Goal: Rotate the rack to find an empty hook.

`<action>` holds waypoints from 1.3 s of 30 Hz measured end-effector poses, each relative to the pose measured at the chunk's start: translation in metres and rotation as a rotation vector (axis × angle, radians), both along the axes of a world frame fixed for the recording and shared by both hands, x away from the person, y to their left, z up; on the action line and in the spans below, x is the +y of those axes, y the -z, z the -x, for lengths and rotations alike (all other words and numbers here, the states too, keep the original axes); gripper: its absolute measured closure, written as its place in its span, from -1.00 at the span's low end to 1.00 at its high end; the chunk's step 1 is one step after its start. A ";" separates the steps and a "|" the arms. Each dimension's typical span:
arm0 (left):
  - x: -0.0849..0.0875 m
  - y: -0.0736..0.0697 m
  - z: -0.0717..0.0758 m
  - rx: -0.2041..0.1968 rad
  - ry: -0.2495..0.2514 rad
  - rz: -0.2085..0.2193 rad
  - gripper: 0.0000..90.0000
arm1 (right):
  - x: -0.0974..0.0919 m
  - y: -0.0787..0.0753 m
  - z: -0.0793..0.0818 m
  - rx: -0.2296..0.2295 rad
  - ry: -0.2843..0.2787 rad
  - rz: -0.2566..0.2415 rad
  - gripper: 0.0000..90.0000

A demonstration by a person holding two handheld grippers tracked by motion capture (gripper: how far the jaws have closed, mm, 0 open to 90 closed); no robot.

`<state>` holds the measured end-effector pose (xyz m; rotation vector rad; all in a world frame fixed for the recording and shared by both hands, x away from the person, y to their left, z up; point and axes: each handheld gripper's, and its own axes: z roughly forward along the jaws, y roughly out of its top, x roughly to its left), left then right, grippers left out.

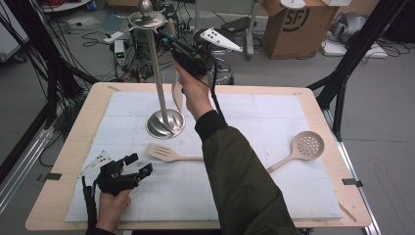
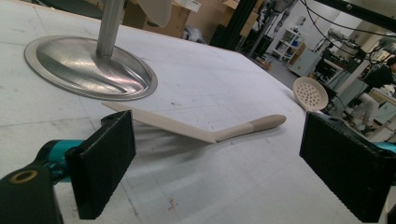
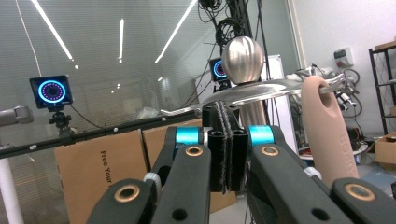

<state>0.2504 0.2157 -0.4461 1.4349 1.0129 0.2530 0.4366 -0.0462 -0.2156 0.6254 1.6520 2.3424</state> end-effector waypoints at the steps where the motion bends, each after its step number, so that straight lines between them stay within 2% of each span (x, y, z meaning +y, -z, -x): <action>1: 0.000 0.000 0.000 0.001 0.000 -0.001 -0.75 | 0.001 0.000 0.000 0.003 -0.007 -0.002 1.00; 12: 0.002 -0.001 0.001 -0.004 -0.001 0.008 -0.75 | 0.006 -0.001 0.002 0.009 -0.030 0.021 0.97; 15: 0.002 -0.001 0.001 -0.004 -0.001 0.009 -0.75 | 0.003 0.000 0.005 0.007 -0.022 0.036 0.67; 17: 0.001 -0.001 0.001 -0.004 -0.004 0.010 -0.75 | -0.001 0.003 0.007 0.006 -0.009 0.048 0.55; 22: 0.002 -0.002 0.002 -0.008 -0.003 0.008 -0.75 | -0.015 0.015 0.011 0.038 -0.014 0.038 0.20; 26: 0.004 -0.003 0.003 -0.011 -0.007 0.013 -0.75 | -0.031 0.024 0.018 0.063 -0.005 0.082 -0.08; 29: 0.003 -0.003 0.004 -0.011 -0.009 0.016 -0.75 | -0.047 0.031 0.027 0.074 -0.013 0.086 -0.14; 32: 0.002 -0.004 0.005 -0.012 -0.006 0.017 -0.73 | -0.061 0.039 0.036 0.081 -0.065 0.080 -0.13; 34: 0.003 -0.004 0.006 -0.016 -0.011 0.019 -0.73 | -0.069 0.044 0.043 0.080 -0.079 0.093 -0.13; 39: 0.005 -0.003 0.004 -0.008 -0.020 0.024 -0.73 | -0.087 0.051 0.060 0.057 -0.080 0.114 -0.15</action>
